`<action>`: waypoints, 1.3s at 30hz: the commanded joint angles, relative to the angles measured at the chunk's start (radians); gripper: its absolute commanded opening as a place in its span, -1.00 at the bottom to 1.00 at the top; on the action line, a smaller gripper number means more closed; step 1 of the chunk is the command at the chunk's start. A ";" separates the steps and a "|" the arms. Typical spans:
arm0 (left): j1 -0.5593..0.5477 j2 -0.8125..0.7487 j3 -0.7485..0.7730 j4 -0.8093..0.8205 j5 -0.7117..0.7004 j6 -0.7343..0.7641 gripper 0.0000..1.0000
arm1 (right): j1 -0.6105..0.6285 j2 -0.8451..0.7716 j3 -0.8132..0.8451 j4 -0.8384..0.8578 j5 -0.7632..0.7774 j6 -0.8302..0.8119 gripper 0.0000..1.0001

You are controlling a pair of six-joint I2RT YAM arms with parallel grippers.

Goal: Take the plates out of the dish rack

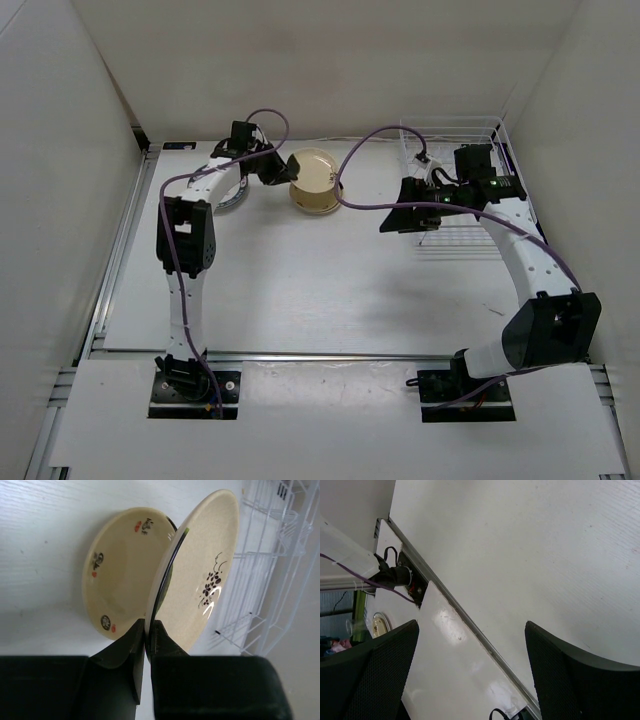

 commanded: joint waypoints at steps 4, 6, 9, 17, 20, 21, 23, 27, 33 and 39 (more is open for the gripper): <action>-0.004 0.024 0.033 0.029 -0.054 0.082 -0.80 | -0.002 -0.030 -0.004 0.024 -0.004 -0.022 0.79; -0.004 0.024 0.024 0.029 -0.054 0.082 -0.80 | -0.002 -0.029 -0.004 0.024 -0.004 -0.022 0.81; -0.004 0.024 0.015 0.029 -0.054 0.091 -0.80 | -0.002 -0.029 -0.004 0.035 -0.004 -0.013 0.81; -0.014 0.034 -0.023 0.029 -0.054 0.110 -0.77 | -0.002 -0.029 -0.013 0.053 0.005 -0.013 0.81; -0.027 0.034 -0.033 0.029 -0.054 0.124 -0.77 | -0.002 -0.039 -0.022 0.053 0.005 -0.013 0.81; -0.036 0.034 -0.033 0.029 -0.054 0.133 -0.77 | -0.002 -0.039 -0.023 0.053 0.005 -0.013 0.81; -0.045 0.034 -0.042 0.029 -0.054 0.133 -0.75 | -0.002 -0.048 -0.023 0.053 0.014 -0.013 0.81; -0.045 0.034 -0.051 0.029 -0.044 0.142 -0.71 | -0.002 -0.057 -0.032 0.062 0.014 -0.013 0.81; -0.045 0.034 -0.060 0.029 -0.044 0.151 -0.46 | -0.002 -0.057 -0.032 0.062 0.014 -0.004 0.83; -0.045 0.024 -0.069 0.029 -0.044 0.160 -0.18 | -0.002 -0.057 -0.032 0.072 0.014 0.005 0.83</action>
